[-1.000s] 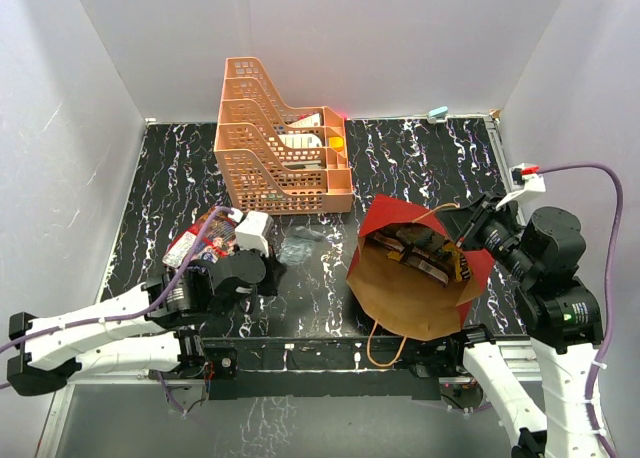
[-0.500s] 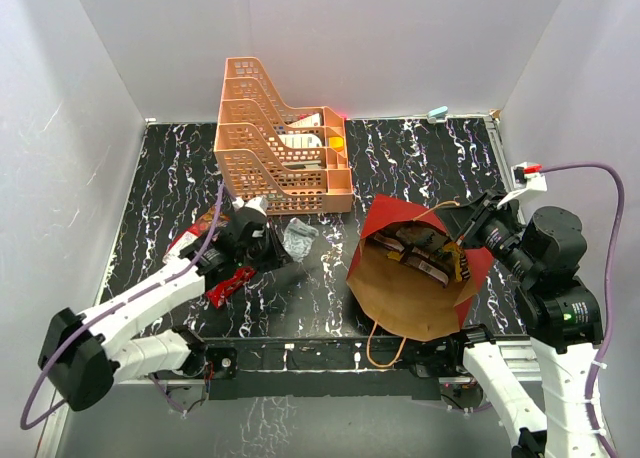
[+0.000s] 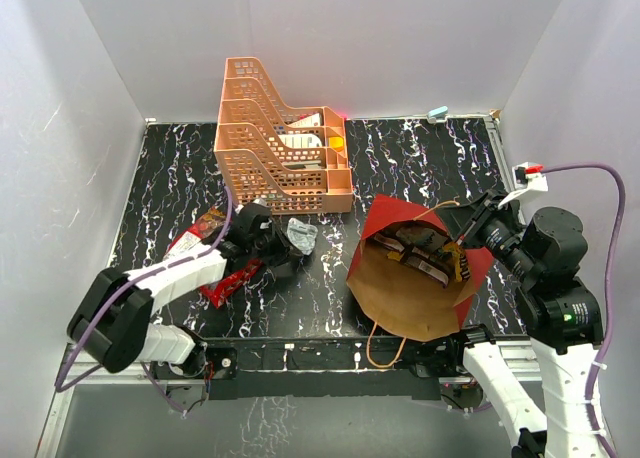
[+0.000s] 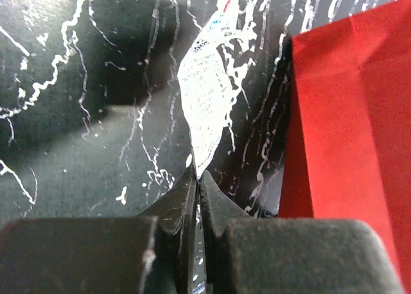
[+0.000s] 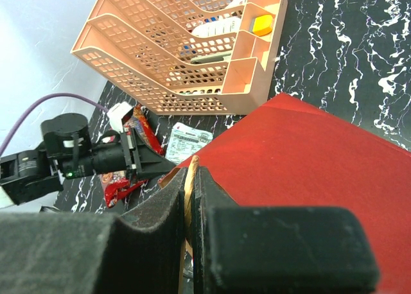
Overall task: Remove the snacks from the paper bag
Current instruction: Place the snack at the center of the board.
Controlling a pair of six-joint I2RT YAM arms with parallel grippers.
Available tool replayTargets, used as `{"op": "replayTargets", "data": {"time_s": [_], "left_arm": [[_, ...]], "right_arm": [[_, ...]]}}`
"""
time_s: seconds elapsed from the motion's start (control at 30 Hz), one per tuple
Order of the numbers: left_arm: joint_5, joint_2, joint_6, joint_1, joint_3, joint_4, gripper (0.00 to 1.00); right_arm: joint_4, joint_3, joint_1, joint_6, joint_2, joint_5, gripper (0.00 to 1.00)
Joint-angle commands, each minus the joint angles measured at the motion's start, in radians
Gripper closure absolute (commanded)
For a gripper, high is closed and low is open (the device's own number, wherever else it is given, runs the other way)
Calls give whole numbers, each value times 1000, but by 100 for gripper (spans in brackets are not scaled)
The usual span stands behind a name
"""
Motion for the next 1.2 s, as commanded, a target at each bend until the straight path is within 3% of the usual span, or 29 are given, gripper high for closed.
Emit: {"op": "replayTargets", "data": {"time_s": [0.0, 0.17, 0.3, 0.43, 0.63, 0.83, 0.93, 1.17], "left_arm": [[22, 61, -24, 30, -7, 82, 100], [-42, 72, -2, 46, -53, 53, 100], [-22, 15, -5, 54, -115, 72, 70], [5, -140, 13, 54, -179, 76, 54], [0, -389, 196, 48, -107, -123, 29], [80, -424, 248, 19, -74, -128, 28], [-3, -437, 218, -90, -50, -88, 37], [-485, -267, 343, -618, 117, -38, 41]], "right_arm": [[89, -2, 2, 1, -14, 10, 93], [90, -1, 2, 3, -12, 8, 93], [95, -5, 2, 2, -15, 4, 93], [87, 3, 2, -6, -17, 9, 93], [72, 13, 2, -15, -23, 17, 93], [79, -11, 2, -13, -28, 10, 93], [81, -11, 2, -10, -28, 3, 93], [83, -5, 2, -1, -22, -3, 93]]}}
